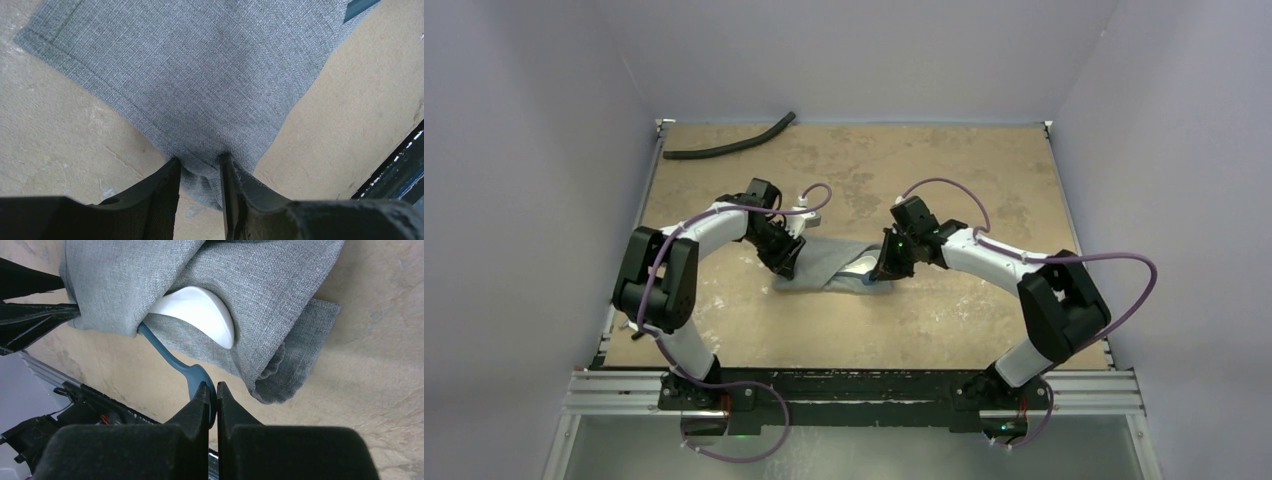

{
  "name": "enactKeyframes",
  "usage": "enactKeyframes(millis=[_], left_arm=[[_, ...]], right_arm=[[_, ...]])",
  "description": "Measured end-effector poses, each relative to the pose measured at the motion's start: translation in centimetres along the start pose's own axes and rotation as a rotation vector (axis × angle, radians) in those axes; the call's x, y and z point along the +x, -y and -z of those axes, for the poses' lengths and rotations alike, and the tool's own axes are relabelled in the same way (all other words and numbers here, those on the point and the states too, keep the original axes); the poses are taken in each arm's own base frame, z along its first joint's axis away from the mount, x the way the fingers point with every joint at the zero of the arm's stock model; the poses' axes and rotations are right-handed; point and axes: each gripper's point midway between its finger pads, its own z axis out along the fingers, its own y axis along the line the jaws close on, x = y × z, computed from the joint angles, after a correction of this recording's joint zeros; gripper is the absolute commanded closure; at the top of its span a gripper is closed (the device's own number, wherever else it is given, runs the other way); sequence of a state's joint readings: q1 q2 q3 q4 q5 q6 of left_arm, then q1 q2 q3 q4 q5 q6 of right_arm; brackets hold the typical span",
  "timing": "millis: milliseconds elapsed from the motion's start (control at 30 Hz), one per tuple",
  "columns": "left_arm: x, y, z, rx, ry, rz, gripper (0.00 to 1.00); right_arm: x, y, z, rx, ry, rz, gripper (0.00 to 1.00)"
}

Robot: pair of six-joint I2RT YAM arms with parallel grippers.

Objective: Fold the napkin into a case and place the utensils inside
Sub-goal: Insert the spoon into the folded napkin.

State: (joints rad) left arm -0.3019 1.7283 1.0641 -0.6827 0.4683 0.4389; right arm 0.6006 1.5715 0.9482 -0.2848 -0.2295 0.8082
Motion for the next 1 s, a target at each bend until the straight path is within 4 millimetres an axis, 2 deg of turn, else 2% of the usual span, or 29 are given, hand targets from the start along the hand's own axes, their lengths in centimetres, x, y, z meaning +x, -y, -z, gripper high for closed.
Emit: enactKeyframes(millis=[200,367,467,567,700,800,900,967,1000], left_arm=[[0.3,0.0,0.0,0.005,-0.009,-0.003,0.69],[0.4,0.1,0.0,0.008,-0.014,-0.008,0.69],[0.4,0.1,0.0,0.009,-0.016,-0.011,0.69],[0.6,0.0,0.1,0.013,-0.02,-0.009,0.69],[1.1,-0.2,0.5,0.023,-0.024,0.001,0.69],[1.4,-0.4,0.7,0.026,-0.024,0.015,0.69],[1.5,-0.6,1.0,0.028,-0.024,0.02,0.66],[1.4,-0.7,1.3,0.03,-0.023,0.022,0.58],[1.3,-0.7,1.6,0.033,-0.023,0.024,0.49]], right_arm=[[-0.5,-0.8,-0.3,-0.006,0.008,-0.001,0.72],[-0.9,-1.3,-0.5,-0.014,0.022,0.005,0.57],[-1.3,-1.0,-1.2,0.009,0.029,0.012,0.47],[-1.6,-0.2,-1.8,0.049,0.03,0.027,0.33],[-1.8,0.8,-1.5,0.103,0.041,0.054,0.23],[-2.2,1.0,-1.1,0.128,0.05,0.081,0.21],[-2.6,1.5,-0.7,0.157,0.057,0.104,0.19],[-2.9,2.0,-0.2,0.177,0.06,0.111,0.02],[-3.1,2.2,0.1,0.183,0.067,0.11,0.01]])
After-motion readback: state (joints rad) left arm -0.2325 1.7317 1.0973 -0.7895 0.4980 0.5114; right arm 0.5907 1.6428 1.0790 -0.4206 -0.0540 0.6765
